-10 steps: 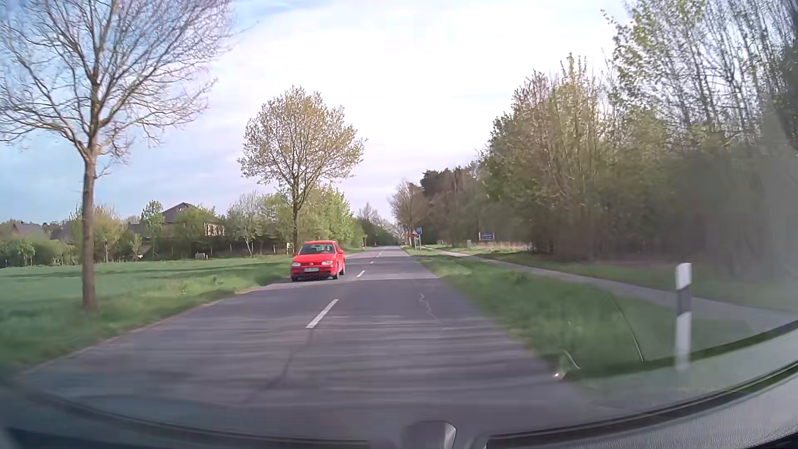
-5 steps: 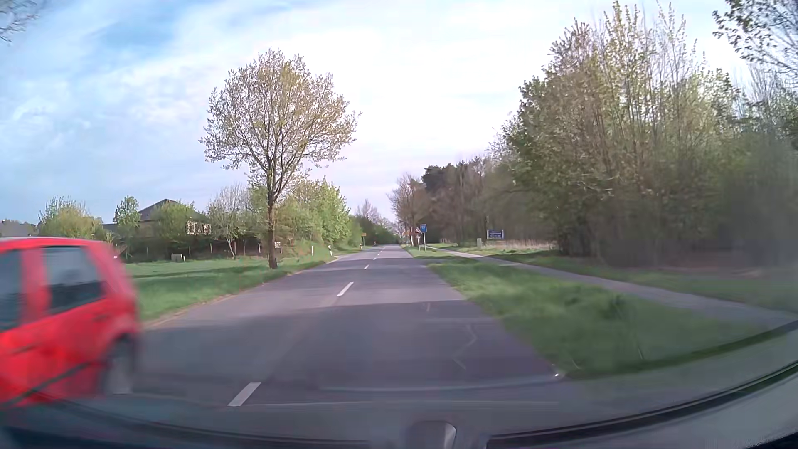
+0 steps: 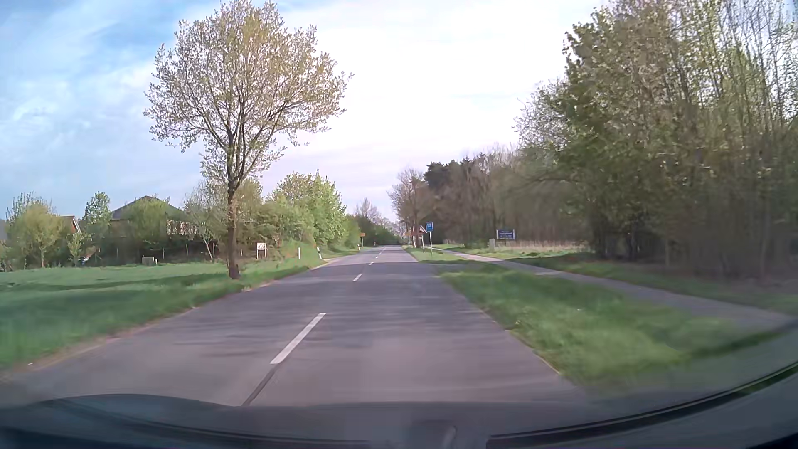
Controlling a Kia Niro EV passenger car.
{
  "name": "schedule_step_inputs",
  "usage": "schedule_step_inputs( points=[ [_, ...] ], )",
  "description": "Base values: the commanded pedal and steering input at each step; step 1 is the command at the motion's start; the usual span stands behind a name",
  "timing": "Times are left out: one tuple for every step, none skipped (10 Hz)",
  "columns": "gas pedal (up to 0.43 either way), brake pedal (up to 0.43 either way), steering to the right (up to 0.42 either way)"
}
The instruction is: Follow the waypoints while adhering to traffic rules and regulations
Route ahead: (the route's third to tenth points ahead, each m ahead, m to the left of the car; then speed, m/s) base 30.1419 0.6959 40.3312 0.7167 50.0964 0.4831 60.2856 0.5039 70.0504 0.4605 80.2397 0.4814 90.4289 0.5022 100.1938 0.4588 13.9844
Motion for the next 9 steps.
schedule_step_inputs(
  points=[
    [0.000,0.000,-0.006],
    [0.000,0.000,-0.006],
    [0.000,0.000,-0.006],
    [0.000,0.000,-0.006],
    [0.000,0.000,-0.006],
    [0.000,0.000,-0.006],
    [0.000,0.000,-0.006],
    [0.000,0.000,-0.006],
    [0.000,0.000,-0.006]
  ],
)
